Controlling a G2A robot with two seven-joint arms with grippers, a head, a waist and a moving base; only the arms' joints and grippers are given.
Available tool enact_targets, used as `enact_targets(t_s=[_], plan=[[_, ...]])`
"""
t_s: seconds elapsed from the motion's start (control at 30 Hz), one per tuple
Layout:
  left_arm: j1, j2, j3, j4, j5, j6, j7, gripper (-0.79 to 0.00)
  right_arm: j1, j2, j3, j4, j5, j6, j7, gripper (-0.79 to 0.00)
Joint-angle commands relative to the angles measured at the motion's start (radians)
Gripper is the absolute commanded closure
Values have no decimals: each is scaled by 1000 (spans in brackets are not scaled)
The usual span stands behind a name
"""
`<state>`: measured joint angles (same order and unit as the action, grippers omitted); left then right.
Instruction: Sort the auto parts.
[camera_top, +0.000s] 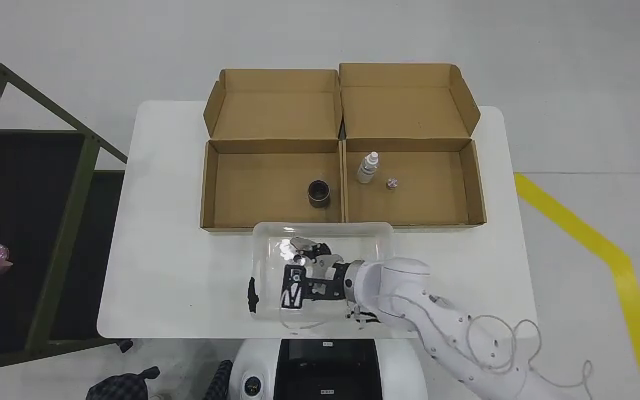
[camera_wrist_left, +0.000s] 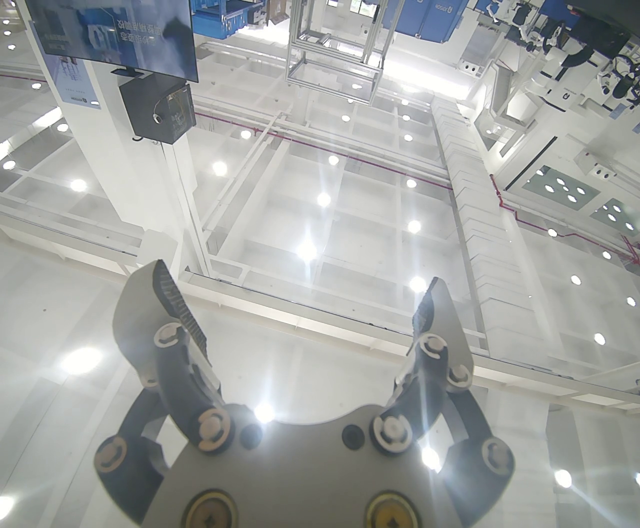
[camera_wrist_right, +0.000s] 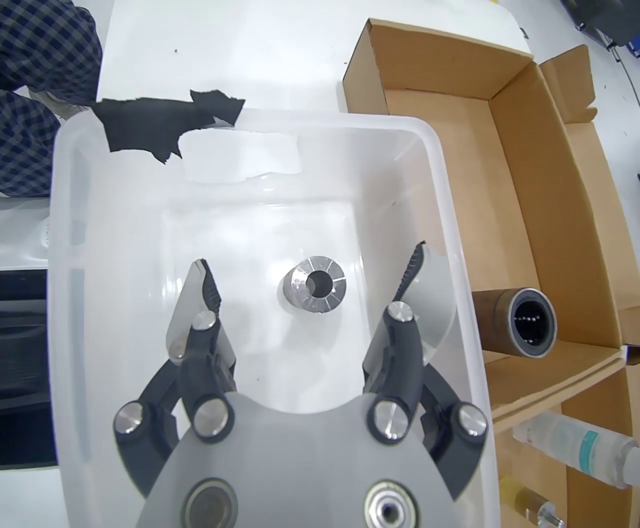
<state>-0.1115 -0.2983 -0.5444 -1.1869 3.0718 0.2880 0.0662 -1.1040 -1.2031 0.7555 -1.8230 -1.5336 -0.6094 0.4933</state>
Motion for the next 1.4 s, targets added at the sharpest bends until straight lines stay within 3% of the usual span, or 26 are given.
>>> enact_targets(t_s=[0.0,0.13,0.5,0.67,0.8,0.97,1.37], plan=[[0,0,0,0,0,0,0,-785,11,-5,-7,19,2,10,-4,-619],[0,0,0,0,0,0,0,-785,31,-15,-22,59,-2,27,-12,-600],[0,0,0,0,0,0,0,-785,65,-35,-40,143,8,38,-23,-391],[0,0,0,0,0,0,0,-785,71,-39,-39,167,11,33,-25,-376],[0,0,0,0,0,0,0,-785,72,-42,-36,175,16,26,-25,-308],[0,0,0,0,0,0,0,-785,68,-43,-32,171,13,18,-27,0],[0,0,0,0,0,0,0,-785,30,-28,16,85,32,-48,-33,0]])
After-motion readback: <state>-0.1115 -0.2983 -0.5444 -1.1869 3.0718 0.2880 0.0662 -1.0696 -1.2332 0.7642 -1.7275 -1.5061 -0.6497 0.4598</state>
